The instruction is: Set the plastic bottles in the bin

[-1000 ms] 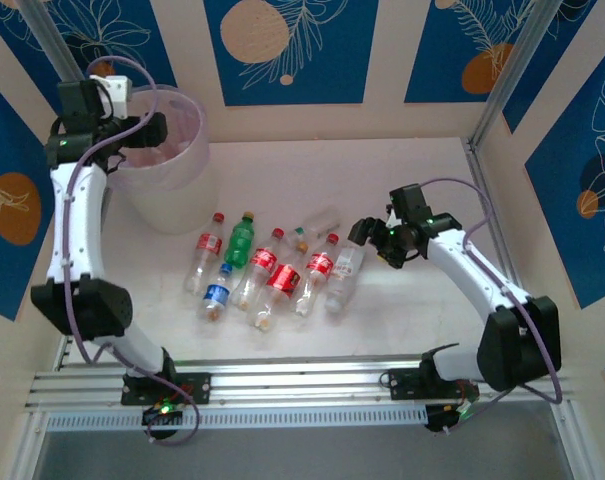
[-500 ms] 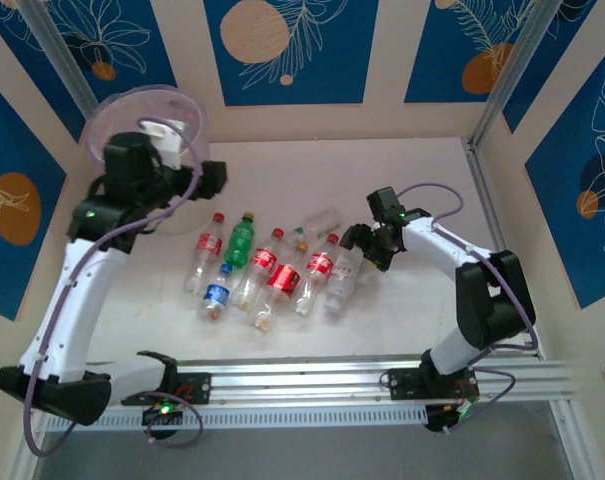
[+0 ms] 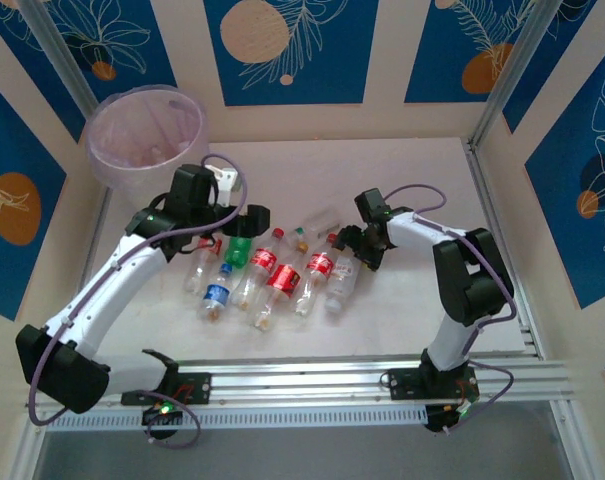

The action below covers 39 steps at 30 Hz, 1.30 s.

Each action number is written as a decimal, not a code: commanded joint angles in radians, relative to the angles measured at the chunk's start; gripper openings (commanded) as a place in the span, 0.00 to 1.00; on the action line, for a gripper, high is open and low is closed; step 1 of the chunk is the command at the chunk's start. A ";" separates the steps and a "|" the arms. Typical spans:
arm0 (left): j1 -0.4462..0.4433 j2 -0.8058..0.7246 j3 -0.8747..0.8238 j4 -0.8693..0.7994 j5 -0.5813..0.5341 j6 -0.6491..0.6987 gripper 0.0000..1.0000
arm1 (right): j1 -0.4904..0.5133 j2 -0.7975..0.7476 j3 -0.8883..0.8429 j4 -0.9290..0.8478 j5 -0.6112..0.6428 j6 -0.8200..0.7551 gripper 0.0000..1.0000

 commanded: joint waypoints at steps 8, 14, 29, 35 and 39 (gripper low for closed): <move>-0.034 0.030 -0.079 0.122 0.099 -0.102 1.00 | -0.012 -0.070 0.033 -0.073 0.062 -0.024 0.66; -0.082 0.124 -0.049 0.238 0.187 -0.157 1.00 | -0.052 -0.203 0.043 -0.141 0.089 -0.067 0.65; -0.207 0.345 0.004 0.559 0.506 -0.317 1.00 | -0.091 -0.339 -0.036 0.481 -0.342 -0.137 0.64; -0.205 0.419 0.063 0.523 0.503 -0.273 1.00 | -0.076 -0.336 -0.057 0.572 -0.414 -0.073 0.63; -0.206 0.445 0.086 0.518 0.458 -0.257 1.00 | -0.060 -0.334 -0.049 0.569 -0.451 -0.067 0.63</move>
